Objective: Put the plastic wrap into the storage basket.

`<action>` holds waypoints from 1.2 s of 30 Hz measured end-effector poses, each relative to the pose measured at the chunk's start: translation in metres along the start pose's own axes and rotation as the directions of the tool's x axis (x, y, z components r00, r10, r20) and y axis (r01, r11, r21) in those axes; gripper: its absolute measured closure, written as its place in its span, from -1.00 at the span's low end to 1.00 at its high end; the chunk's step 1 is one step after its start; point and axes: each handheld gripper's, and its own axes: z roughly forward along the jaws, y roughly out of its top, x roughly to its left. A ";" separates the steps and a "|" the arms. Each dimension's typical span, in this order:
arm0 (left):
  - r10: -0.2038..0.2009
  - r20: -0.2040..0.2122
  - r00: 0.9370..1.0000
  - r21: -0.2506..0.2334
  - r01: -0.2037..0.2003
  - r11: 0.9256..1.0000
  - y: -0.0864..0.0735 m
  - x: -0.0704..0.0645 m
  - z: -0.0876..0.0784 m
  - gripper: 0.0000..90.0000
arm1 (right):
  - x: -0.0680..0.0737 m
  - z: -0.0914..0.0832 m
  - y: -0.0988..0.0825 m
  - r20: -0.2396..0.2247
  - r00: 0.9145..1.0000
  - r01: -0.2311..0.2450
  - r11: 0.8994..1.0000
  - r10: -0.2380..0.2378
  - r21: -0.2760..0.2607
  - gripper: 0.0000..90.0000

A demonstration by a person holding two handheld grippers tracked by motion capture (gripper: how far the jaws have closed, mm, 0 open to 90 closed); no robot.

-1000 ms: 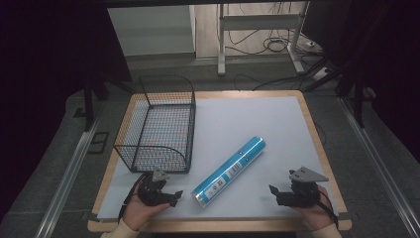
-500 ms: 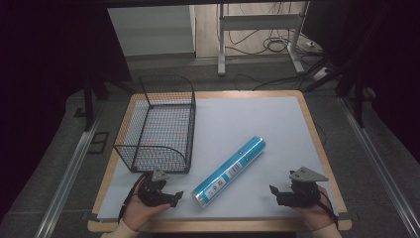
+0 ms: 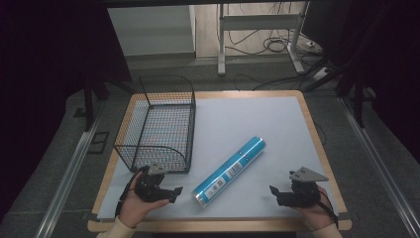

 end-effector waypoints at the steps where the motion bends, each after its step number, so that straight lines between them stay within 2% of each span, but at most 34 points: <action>1: 0.000 0.000 1.000 0.000 0.000 1.000 0.000 0.000 0.000 -0.62 | 0.000 0.000 0.000 0.000 1.000 0.000 1.000 0.000 0.000 -0.74; 8: 0.018 0.015 1.000 0.016 -0.018 1.000 0.008 -0.004 -0.004 -0.64 | -0.003 -0.001 0.000 0.000 0.999 -0.032 0.999 0.032 -0.013 -0.74; 17: 0.041 0.019 0.999 0.032 -0.041 0.999 0.023 -0.014 -0.008 -0.65 | -0.003 -0.001 -0.001 0.004 1.000 -0.027 1.000 0.027 -0.010 -0.75; 27: 0.084 0.045 0.995 0.059 -0.086 0.995 0.038 -0.030 0.001 -0.66 | -0.002 -0.001 0.000 0.005 1.000 -0.022 1.000 0.022 -0.016 -0.75; 36: 0.108 0.061 0.992 0.072 -0.113 0.991 0.051 -0.039 0.009 -0.67 | -0.003 -0.002 0.000 0.008 1.000 -0.020 1.000 0.020 -0.016 -0.75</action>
